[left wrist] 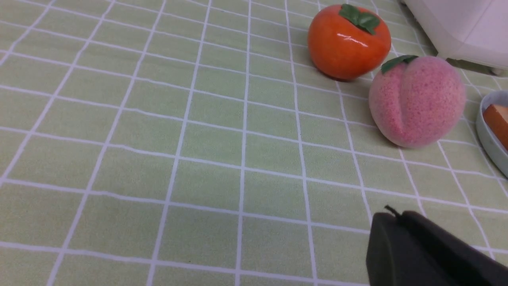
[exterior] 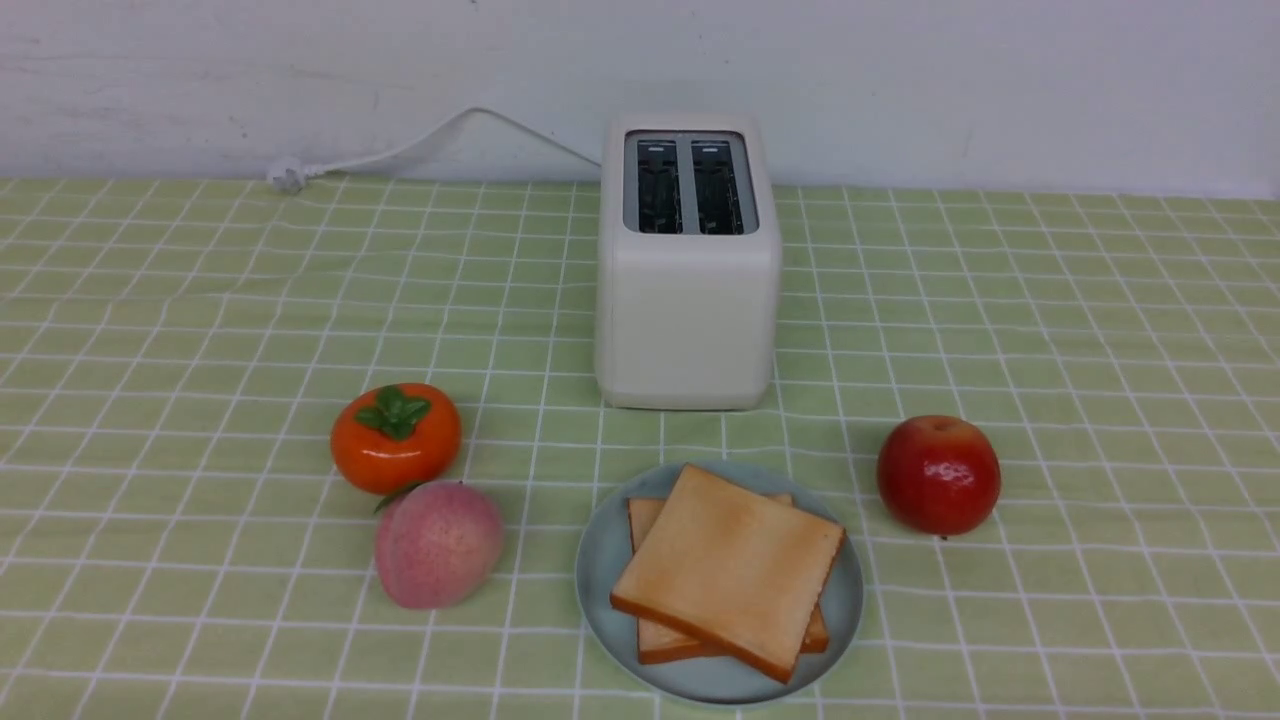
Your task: Take toasted bread from bread machine on green coffee tablecloth place on plate.
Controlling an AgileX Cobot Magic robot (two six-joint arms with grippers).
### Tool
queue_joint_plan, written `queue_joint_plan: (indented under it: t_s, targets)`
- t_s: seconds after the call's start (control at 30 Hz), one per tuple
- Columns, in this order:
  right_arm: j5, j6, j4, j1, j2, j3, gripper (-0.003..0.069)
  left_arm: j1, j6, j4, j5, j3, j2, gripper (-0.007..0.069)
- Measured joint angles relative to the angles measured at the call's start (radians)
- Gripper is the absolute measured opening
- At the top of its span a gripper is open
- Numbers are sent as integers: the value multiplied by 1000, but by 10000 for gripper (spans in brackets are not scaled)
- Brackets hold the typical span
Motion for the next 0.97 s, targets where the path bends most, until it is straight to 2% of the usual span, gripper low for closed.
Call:
queue_joint_plan:
  t_s: [0.97]
  targets:
    - [0,0,0,0,0,0,74,0,0,0,0,0,0,-2]
